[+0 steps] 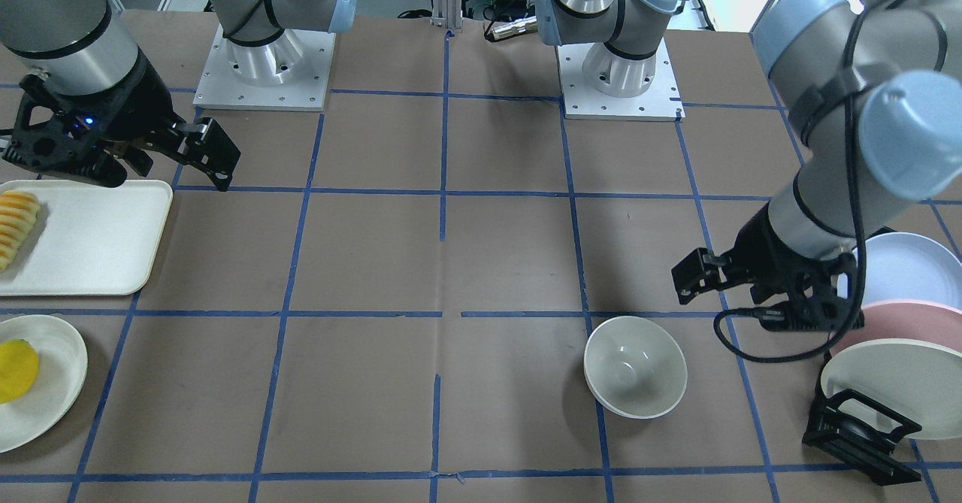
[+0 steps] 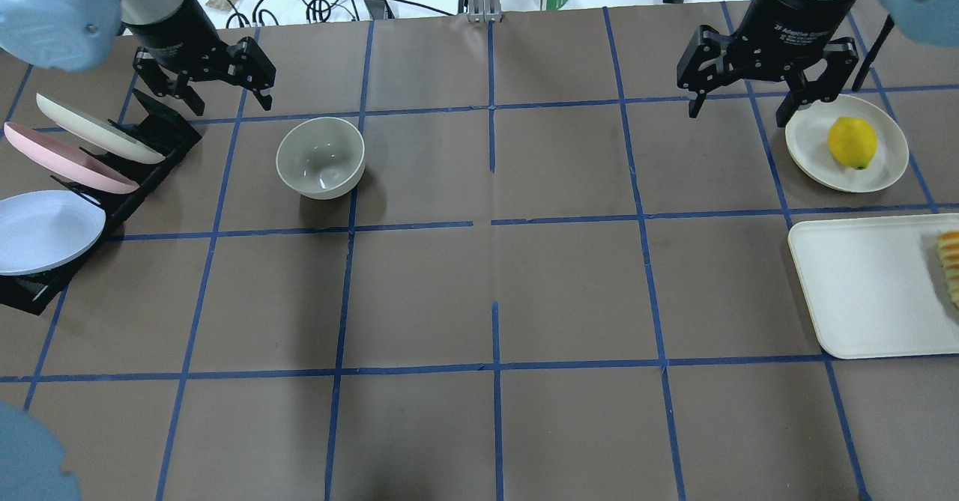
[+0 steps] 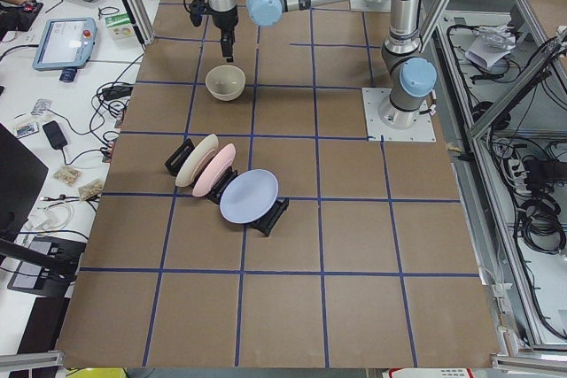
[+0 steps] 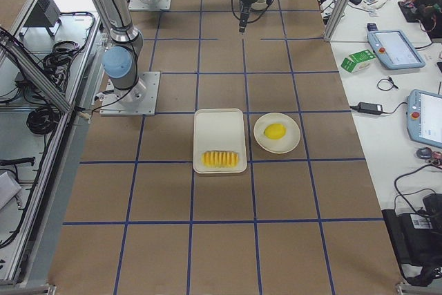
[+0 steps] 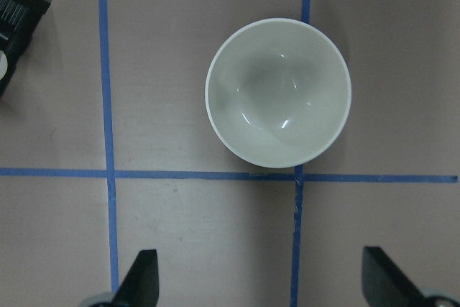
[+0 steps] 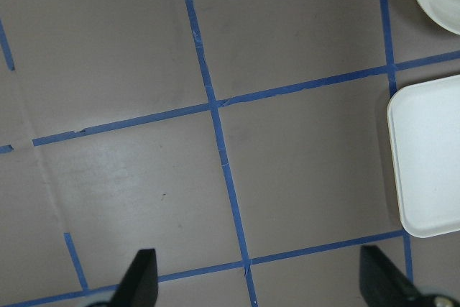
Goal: Place bowl and put lemon in it
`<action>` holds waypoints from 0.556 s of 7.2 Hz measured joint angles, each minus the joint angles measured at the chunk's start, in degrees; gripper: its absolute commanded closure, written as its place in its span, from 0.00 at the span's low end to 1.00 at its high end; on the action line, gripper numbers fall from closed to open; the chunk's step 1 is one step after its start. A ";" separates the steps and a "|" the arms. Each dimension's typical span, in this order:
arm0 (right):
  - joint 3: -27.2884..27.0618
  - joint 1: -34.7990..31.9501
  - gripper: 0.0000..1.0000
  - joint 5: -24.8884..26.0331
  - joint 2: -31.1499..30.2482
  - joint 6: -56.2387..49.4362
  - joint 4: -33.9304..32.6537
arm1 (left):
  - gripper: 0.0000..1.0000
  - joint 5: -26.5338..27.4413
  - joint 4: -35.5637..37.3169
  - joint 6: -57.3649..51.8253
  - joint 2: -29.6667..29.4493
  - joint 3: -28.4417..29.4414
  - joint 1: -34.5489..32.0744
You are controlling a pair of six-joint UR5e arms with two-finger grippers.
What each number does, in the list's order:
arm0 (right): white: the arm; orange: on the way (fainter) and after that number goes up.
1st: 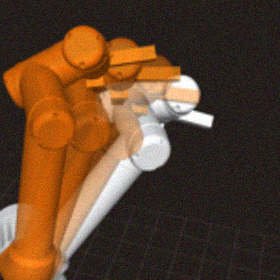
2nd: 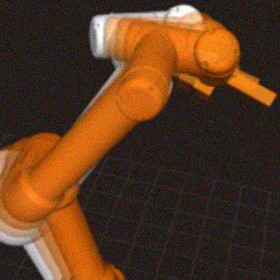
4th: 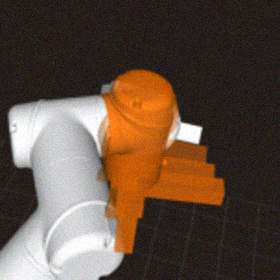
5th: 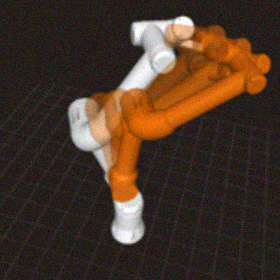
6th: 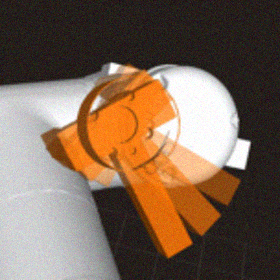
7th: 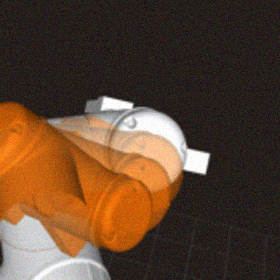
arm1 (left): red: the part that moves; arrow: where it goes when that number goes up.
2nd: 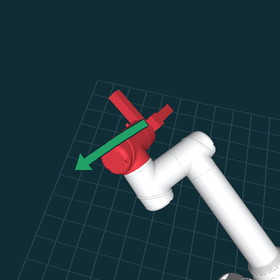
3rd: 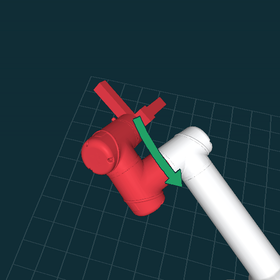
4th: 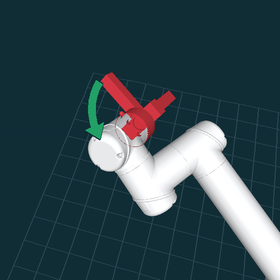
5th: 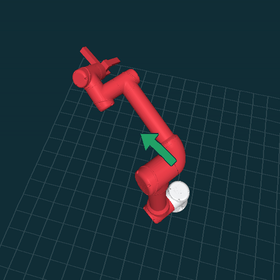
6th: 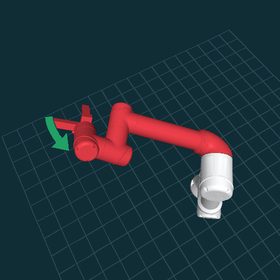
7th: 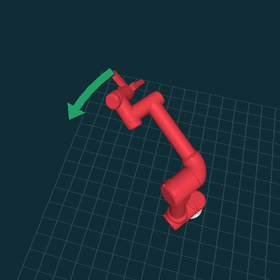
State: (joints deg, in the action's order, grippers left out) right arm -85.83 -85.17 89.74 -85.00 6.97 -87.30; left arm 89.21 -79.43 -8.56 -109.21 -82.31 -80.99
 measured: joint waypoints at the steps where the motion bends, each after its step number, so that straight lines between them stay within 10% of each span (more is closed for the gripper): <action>1: 0.00 2.29 0.00 0.02 1.82 -0.14 -1.75 | 0.00 -0.03 3.35 -0.72 -3.27 0.02 0.26; 4: 0.02 11.63 0.00 0.25 8.39 -12.35 -11.75 | 0.00 -0.11 10.52 -1.40 -9.72 -1.34 0.67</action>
State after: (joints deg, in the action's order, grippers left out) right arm -85.81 -73.55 89.98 -76.62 -5.38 -99.05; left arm 89.10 -68.91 -9.96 -118.93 -83.65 -80.32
